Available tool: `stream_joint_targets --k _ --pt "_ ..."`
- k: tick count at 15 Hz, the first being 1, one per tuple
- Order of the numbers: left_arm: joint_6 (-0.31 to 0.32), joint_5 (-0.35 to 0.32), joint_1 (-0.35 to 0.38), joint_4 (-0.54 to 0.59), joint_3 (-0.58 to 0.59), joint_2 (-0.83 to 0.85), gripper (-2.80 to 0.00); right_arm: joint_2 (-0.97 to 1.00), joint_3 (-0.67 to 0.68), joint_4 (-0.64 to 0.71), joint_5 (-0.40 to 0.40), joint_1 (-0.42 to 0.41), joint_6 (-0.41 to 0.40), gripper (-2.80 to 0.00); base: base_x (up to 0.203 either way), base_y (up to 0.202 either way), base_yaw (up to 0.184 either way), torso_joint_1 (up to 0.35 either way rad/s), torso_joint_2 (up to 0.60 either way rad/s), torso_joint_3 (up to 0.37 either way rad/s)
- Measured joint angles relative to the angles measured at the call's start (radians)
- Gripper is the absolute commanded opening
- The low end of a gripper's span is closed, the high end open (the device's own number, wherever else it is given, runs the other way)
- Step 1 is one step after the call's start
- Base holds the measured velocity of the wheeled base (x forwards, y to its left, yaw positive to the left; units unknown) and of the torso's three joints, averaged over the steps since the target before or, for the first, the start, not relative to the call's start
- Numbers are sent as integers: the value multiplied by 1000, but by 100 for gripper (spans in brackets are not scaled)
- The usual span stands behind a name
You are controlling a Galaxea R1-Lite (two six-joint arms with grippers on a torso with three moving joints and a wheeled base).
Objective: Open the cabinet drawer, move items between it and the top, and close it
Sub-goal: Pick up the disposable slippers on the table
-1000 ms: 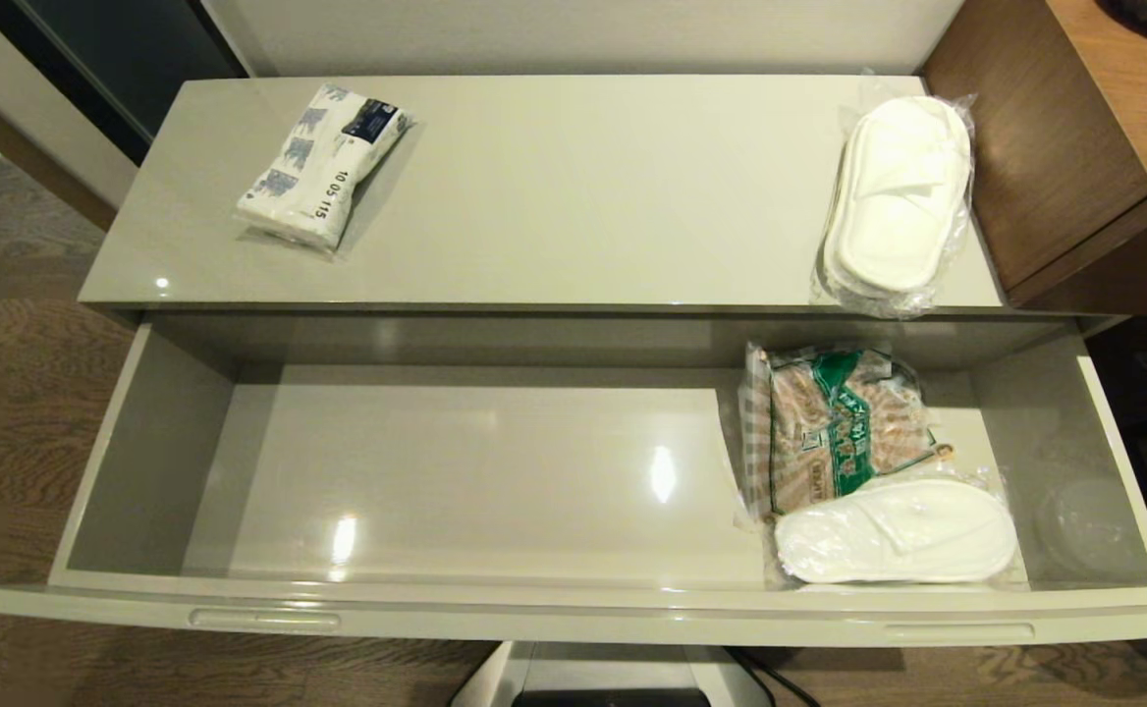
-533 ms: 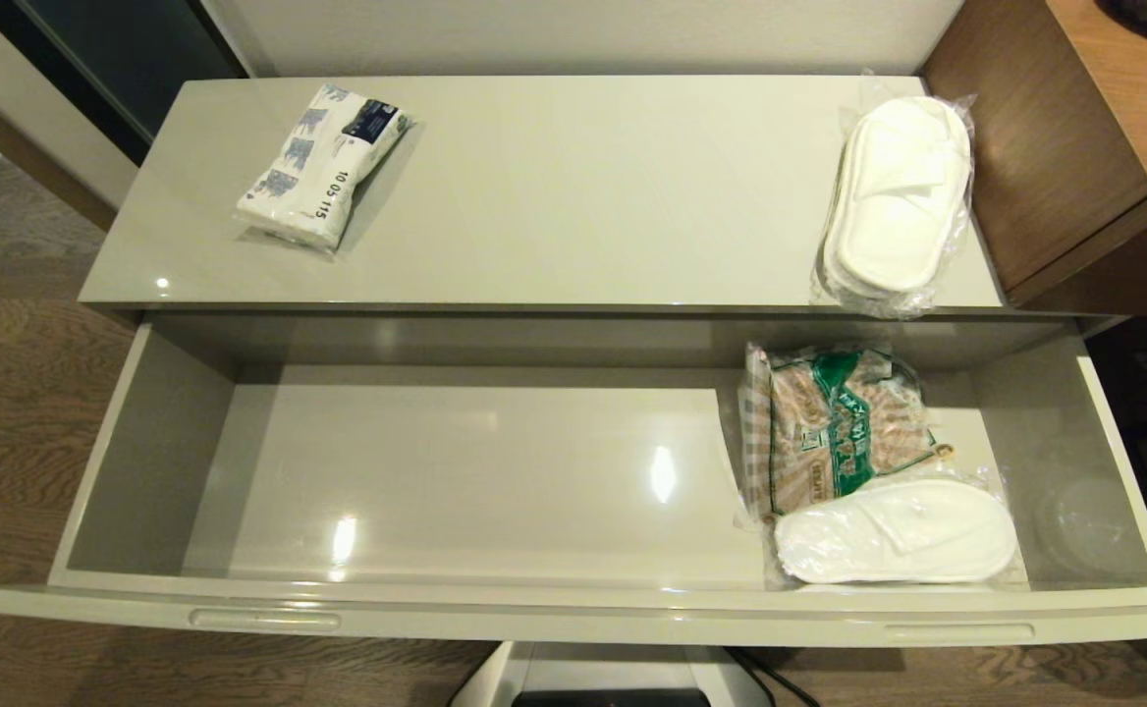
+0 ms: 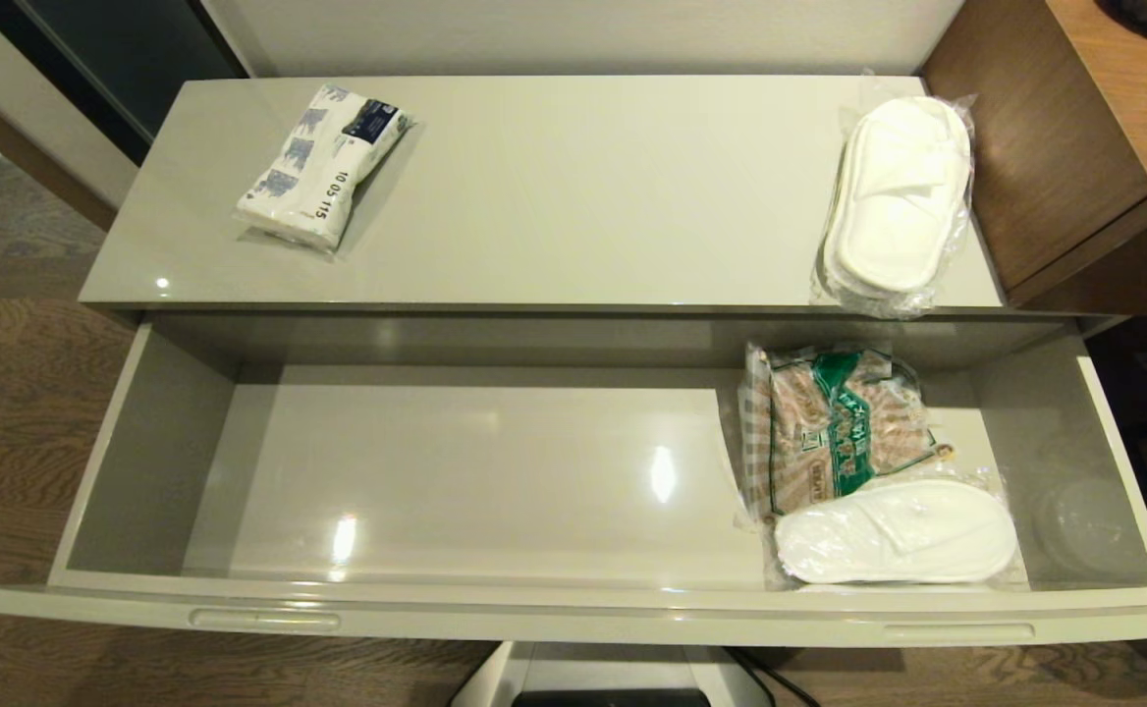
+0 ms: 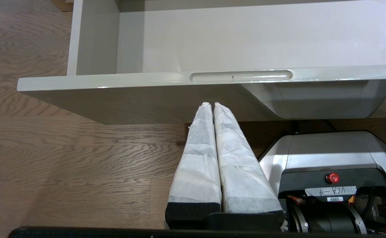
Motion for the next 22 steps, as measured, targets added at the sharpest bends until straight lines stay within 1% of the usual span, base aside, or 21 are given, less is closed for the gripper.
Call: stream_joint_targets --k 2,5,7,8,9,10,12,13,14,16,18,20,21,22 --pt "0 0 0 0 0 0 -280 0 0 0 2 0 -14 -280 0 0 0 0 0 0" --pt "0 0 0 0 0 0 -280 0 0 -4 6 0 -14 -280 0 0 0 0 0 0" --pt "0 0 0 0 0 0 -280 0 -18 17 13 0 -13 -280 0 0 0 0 0 0" --pt "0 0 0 0 0 0 -280 0 -53 62 23 -1 -8 -280 0 0 0 0 0 0" --pt "0 0 0 0 0 0 -280 0 -121 132 40 -1 0 -280 0 0 0 0 0 0" --pt "0 0 0 0 0 0 -280 0 -213 211 57 -1 7 -280 0 0 0 0 0 0" --pt "0 0 0 0 0 0 -280 0 -482 386 92 -1 26 -280 0 0 0 0 0 0" --pt "0 0 0 0 0 0 -280 8 -609 452 94 -1 51 -280 0 0 0 0 0 0" --pt "0 0 0 0 0 0 -280 36 -754 507 89 -3 93 -280 0 0 0 0 0 0" --pt "0 0 0 0 0 0 -280 154 -1035 589 67 -5 193 -280 0 0 0 0 0 0" --pt "0 0 0 0 0 0 -280 364 -1322 720 50 -7 295 -280 0 0 0 0 0 0" --pt "0 0 0 0 0 0 -280 584 -1517 891 91 -9 387 -280 0 0 0 0 0 0" --pt "0 0 0 0 0 0 -280 685 -1565 966 122 -10 433 -280 0 0 0 0 0 0" --pt "0 0 0 0 0 1 -280 761 -1573 999 143 -10 473 -280 0 0 0 0 0 0"
